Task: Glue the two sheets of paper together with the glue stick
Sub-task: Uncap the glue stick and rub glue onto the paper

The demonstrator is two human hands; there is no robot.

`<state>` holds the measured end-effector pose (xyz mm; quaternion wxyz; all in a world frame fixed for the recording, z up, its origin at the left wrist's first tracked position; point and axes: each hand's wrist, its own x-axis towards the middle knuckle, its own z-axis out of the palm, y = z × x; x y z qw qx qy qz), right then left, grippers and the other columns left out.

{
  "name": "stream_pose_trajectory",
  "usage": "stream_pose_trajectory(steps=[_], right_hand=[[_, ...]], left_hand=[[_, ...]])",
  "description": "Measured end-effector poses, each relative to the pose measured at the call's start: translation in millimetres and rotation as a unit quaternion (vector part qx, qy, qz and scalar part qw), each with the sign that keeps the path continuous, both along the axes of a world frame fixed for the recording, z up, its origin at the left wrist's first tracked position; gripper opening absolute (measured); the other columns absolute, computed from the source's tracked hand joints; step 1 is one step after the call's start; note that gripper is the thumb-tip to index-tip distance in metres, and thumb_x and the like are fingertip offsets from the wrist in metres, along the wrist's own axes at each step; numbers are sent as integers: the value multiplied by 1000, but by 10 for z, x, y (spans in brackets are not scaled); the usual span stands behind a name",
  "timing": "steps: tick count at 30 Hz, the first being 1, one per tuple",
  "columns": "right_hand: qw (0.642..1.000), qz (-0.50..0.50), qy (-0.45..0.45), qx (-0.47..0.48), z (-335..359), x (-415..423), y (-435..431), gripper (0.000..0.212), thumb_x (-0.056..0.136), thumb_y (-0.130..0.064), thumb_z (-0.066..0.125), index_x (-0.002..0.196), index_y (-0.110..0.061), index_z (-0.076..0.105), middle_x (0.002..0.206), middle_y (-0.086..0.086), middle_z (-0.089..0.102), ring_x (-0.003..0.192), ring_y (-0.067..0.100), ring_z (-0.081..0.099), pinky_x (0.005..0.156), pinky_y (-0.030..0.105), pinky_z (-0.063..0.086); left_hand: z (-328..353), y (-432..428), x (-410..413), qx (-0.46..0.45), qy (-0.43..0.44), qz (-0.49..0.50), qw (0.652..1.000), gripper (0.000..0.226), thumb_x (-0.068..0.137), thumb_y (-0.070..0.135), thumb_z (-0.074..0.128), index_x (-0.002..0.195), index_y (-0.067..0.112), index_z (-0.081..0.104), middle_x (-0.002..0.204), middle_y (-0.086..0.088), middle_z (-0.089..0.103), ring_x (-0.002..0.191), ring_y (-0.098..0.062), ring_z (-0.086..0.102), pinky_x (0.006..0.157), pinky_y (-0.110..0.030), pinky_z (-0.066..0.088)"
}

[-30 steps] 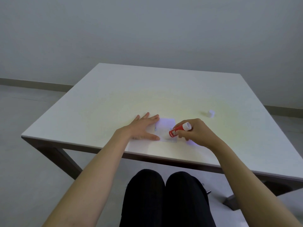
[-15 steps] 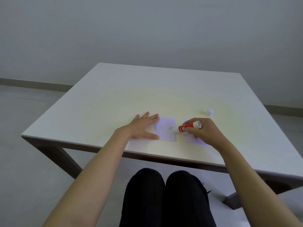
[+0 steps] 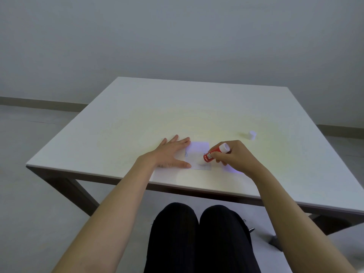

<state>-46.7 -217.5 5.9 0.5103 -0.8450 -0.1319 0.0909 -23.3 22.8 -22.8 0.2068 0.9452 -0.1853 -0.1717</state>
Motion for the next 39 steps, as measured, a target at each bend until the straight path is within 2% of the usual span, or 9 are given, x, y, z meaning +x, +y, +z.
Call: stream_pose_trajectory(steps=[5, 13, 19, 22, 25, 29, 32, 35, 39], right_hand=[[986, -157, -53, -15, -64, 158, 115, 5, 79, -23, 69, 81, -19, 72, 72, -15, 66, 66, 5, 56, 58, 16, 42], [995, -53, -73, -39, -85, 115, 385, 7, 77, -27, 71, 83, -26, 73, 75, -13, 69, 67, 0, 58, 52, 6, 40], [992, -85, -74, -51, -84, 86, 453, 11, 77, -25, 70, 85, -20, 74, 77, -10, 70, 74, 5, 62, 63, 21, 48], [997, -67, -27, 5, -91, -14, 421, 6, 76, -26, 70, 77, -22, 75, 65, -15, 69, 56, -5, 57, 49, 7, 40], [985, -131, 34, 107, -67, -79, 297, 13, 77, -25, 69, 85, -18, 74, 66, -5, 69, 48, 4, 54, 46, 10, 38], [897, -146, 203, 364, -21, -186, 159, 18, 88, -21, 59, 100, -12, 69, 81, 4, 72, 51, 11, 53, 56, 22, 36], [856, -115, 255, 435, -19, -267, 129, 16, 89, -24, 58, 103, -17, 64, 88, -1, 75, 53, 9, 56, 60, 24, 38], [850, -91, 245, 458, 2, -304, 205, 19, 90, -26, 58, 106, -18, 62, 93, -4, 75, 59, 10, 58, 63, 25, 39], [868, -96, 201, 445, 36, -321, 375, 21, 91, -20, 58, 111, -15, 57, 99, 2, 66, 63, 14, 56, 61, 26, 36]], left_hand=[[-11, 11, -9, -24, 5, 10, 1000, 90, 81, 51, 63, 151, 28, 11, 159, 18, 3, 147, -9, -11, 118, -39, -13], [-14, -4, -28, -30, -6, 19, 999, 92, 78, 52, 65, 150, 30, 13, 159, 17, 6, 147, -9, -10, 119, -39, -12], [3, -10, -44, -41, -5, 25, 999, 93, 77, 51, 67, 150, 30, 13, 159, 16, 8, 147, -8, -10, 118, -38, -13], [33, -20, -79, -60, 17, 52, 997, 95, 76, 49, 69, 150, 34, 11, 161, 8, 5, 146, -9, -14, 114, -32, -13], [85, -37, -90, -61, 62, 100, 991, 102, 71, 52, 73, 147, 45, 5, 161, 3, -5, 146, -25, -17, 116, -44, -5], [144, -24, -74, -69, 89, 112, 987, 100, 72, 53, 71, 144, 52, 2, 161, 6, -6, 146, -27, -16, 116, -51, -3], [183, -23, -77, -193, 74, 133, 969, 86, 76, 47, 70, 144, 49, 18, 161, 3, 8, 148, -15, -3, 119, -42, 6], [290, -221, -162, -322, -8, 145, 936, 48, 81, 42, 67, 127, 37, 56, 143, 9, 49, 142, -4, 26, 111, -28, 21], [445, -574, -318, -366, -74, 190, 908, 12, 74, 52, 66, 72, 42, 74, 81, 28, 73, 89, 16, 61, 81, -18, 41]])
